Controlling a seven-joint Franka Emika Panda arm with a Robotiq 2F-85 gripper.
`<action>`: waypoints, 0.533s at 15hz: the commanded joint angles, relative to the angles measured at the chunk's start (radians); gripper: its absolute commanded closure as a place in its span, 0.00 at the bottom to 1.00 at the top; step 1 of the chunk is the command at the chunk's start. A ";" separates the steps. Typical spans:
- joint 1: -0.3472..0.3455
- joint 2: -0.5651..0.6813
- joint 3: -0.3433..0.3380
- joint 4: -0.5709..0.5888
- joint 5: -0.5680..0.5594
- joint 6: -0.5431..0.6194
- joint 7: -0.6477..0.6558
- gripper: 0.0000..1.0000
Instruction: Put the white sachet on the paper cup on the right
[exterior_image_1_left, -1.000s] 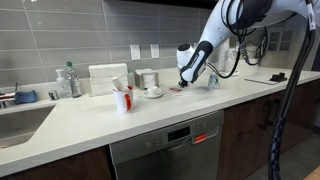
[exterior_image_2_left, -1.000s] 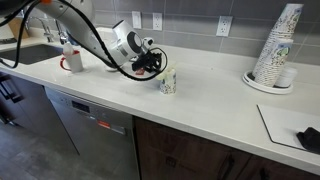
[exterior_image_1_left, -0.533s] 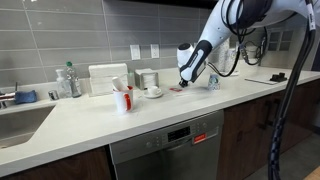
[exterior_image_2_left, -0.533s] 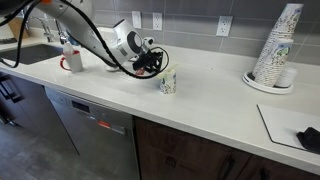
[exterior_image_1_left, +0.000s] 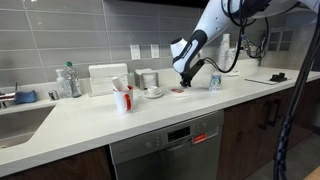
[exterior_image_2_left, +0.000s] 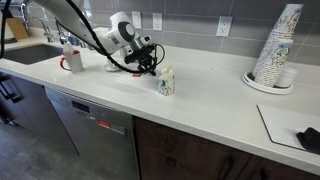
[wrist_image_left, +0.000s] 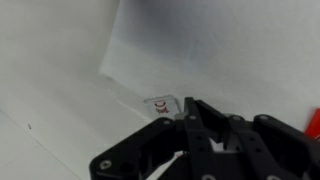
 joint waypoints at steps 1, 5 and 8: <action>-0.003 -0.048 0.028 -0.035 0.053 -0.086 -0.041 0.99; 0.000 -0.058 0.035 -0.027 0.065 -0.130 -0.021 0.99; -0.009 -0.052 0.022 -0.014 0.058 -0.056 0.024 0.83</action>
